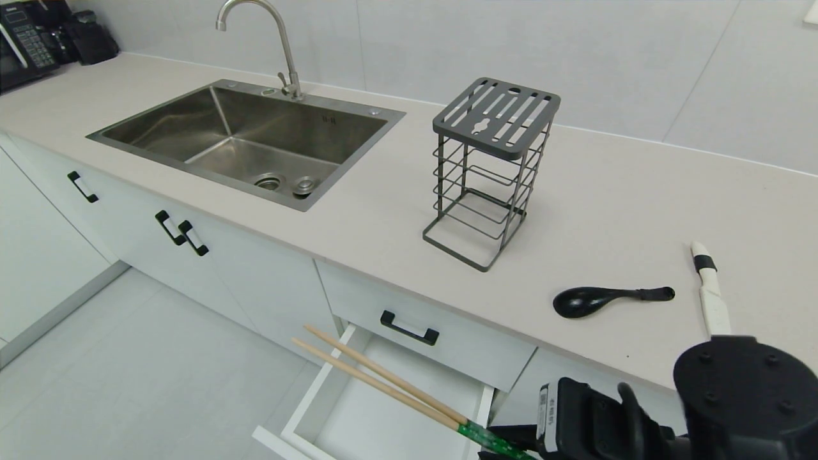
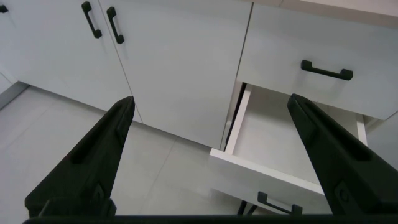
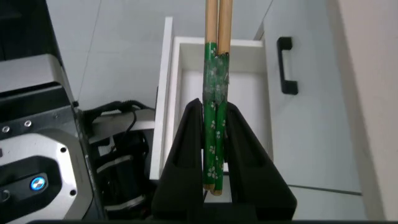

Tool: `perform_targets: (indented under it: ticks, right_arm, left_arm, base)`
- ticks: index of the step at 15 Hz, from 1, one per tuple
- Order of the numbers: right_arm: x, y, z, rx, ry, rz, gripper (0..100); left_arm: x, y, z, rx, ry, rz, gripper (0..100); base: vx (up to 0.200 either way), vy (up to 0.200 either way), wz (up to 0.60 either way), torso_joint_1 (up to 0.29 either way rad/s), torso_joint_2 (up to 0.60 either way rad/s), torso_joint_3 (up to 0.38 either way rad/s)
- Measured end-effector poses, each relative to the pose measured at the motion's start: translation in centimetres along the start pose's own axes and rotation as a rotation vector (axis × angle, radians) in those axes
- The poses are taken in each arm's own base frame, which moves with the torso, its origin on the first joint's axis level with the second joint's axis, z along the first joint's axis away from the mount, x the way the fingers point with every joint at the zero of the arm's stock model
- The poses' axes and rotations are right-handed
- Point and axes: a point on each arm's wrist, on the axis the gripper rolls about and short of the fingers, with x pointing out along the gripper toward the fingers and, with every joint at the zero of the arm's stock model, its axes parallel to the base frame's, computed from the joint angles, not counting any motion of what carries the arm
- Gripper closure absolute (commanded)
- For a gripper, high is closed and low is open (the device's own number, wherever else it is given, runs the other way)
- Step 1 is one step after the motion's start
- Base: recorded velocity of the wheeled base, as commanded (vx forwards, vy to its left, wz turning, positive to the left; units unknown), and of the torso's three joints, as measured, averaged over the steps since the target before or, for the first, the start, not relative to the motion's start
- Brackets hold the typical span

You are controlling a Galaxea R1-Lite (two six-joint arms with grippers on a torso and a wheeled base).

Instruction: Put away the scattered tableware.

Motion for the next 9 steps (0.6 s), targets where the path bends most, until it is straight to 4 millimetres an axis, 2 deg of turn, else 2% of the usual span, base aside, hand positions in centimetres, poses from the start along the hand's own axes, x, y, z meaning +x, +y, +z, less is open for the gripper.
perform_targets:
  ticks: [3, 5, 9]
  right_arm:
    - [1.0, 0.1, -0.3, 0.005, 0.044, 0.020, 100]
    - [2.0, -0.1, 0.3, 0.005, 0.041, 0.026, 100]
    - [3.1, 0.1, 0.6, 0.006, 0.058, 0.040, 100]
  left_arm:
    - [0.0, 0.0, 0.0, 0.000, 0.000, 0.000, 0]
    - [0.0, 0.0, 0.0, 0.000, 0.000, 0.000, 0]
    - [0.0, 0.0, 0.0, 0.000, 0.000, 0.000, 0]
  base:
    - [0.000, 0.000, 0.00, 0.000, 0.00, 0.000]
    - [0.000, 0.000, 0.00, 0.000, 0.00, 0.000]
    - [0.000, 0.000, 0.00, -0.150, 0.30, 0.146]
